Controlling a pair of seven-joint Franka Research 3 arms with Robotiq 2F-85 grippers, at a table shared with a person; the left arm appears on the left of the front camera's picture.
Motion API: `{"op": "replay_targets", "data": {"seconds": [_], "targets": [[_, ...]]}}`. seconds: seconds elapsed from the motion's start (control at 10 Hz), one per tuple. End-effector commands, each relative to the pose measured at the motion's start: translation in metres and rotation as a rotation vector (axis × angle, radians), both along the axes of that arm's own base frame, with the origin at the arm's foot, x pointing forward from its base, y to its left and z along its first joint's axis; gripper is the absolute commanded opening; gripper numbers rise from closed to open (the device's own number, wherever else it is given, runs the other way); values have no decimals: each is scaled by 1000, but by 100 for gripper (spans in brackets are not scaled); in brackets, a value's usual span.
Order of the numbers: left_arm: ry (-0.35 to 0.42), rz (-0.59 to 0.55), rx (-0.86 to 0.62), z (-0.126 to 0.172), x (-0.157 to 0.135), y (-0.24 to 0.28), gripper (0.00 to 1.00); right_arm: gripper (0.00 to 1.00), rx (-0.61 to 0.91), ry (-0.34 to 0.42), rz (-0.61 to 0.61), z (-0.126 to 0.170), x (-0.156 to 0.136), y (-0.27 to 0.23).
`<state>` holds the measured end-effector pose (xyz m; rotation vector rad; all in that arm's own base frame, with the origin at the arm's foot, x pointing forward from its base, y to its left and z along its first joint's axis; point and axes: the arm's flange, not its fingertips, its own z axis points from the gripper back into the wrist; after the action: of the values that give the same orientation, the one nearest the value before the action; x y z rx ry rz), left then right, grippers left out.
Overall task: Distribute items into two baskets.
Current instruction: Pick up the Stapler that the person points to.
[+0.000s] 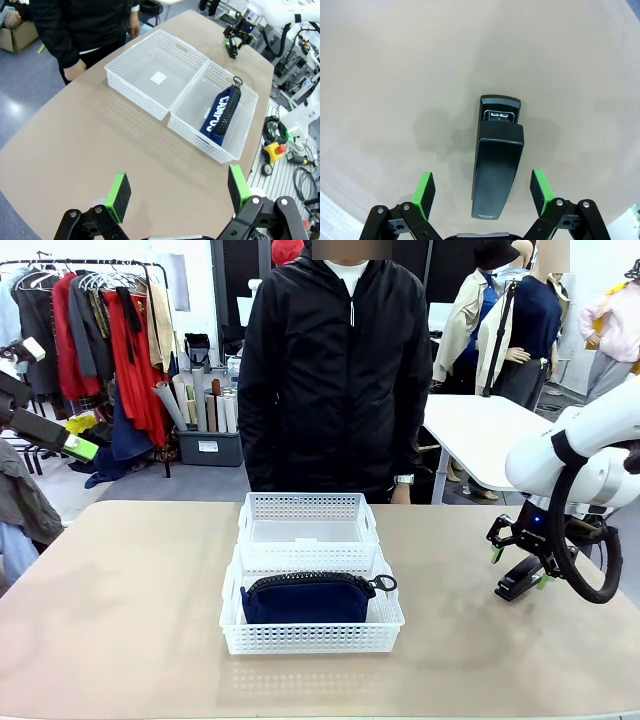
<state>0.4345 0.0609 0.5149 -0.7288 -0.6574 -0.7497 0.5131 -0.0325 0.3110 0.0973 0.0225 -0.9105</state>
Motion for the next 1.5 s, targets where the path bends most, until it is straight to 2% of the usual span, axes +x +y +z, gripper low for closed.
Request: {"op": "replay_targets", "data": {"seconds": [0.0, 0.1, 0.7, 1.0, 1.4], "targets": [[-4, -3, -9, 1, -2, 0, 100, 100, 0, 0, 0, 0, 0, 0], [-4, -3, -9, 1, -2, 0, 100, 98, -22, -2, -8, -1, 0, 3], [-4, -3, -9, 1, -2, 0, 100, 42, -54, 49, 4, -17, 4, 9], [-4, -3, -9, 1, -2, 0, 100, 0, -48, 30, 13, -11, 1, 7], [-4, -3, -9, 1, -2, 0, 100, 0, -18, 36, 31, -14, -1, 6]]}}
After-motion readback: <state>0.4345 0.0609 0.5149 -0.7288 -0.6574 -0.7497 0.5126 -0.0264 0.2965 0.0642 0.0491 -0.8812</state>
